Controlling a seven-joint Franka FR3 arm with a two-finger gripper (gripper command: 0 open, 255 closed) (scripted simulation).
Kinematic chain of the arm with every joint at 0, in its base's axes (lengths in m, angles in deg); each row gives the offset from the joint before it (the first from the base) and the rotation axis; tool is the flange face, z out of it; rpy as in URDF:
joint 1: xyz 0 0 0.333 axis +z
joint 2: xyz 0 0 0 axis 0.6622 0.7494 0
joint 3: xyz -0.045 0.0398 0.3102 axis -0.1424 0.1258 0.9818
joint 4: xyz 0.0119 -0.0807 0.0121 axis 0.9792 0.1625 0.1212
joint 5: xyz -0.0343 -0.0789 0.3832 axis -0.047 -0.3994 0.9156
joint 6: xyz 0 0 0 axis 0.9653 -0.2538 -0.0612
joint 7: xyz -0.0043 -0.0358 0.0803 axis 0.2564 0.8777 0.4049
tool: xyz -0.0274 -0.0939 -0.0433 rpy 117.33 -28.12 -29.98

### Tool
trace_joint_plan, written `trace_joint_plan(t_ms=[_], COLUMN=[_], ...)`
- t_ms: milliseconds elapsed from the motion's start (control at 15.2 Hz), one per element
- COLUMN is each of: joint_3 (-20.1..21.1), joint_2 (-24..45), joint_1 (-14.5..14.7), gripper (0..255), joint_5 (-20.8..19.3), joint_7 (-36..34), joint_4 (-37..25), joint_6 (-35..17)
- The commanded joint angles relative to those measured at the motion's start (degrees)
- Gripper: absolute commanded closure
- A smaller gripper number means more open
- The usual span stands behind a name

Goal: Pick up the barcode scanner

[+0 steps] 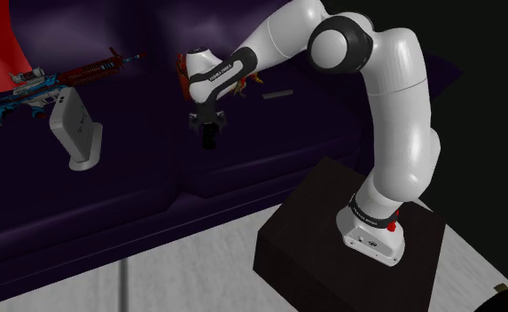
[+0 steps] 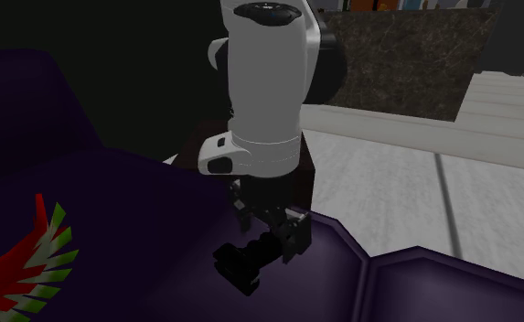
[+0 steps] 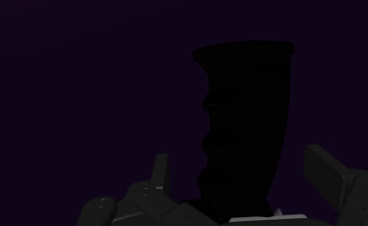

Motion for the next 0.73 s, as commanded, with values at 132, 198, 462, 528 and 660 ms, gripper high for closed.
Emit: trace_joint_plan(t_ms=[132,198,462,528,660], joint_3=[-0.1,-0.1,-0.1,-0.1,-0.1], joint_2=[0.8,0.7,0.7,0.7,0.7], joint_1=[0.1,0.1,0.1,0.1,0.1], gripper=[255,255,255,255,255], joint_5=[-0.1,-0.1,-0.1,-0.1,-0.1], joint_7=[-0.1,-0.1,-0.1,-0.1,-0.1], joint_4=[0.0,0.0,0.0,0.0,0.0], joint_6=[-0.7,-0.8,-0.8,-0.8,-0.8])
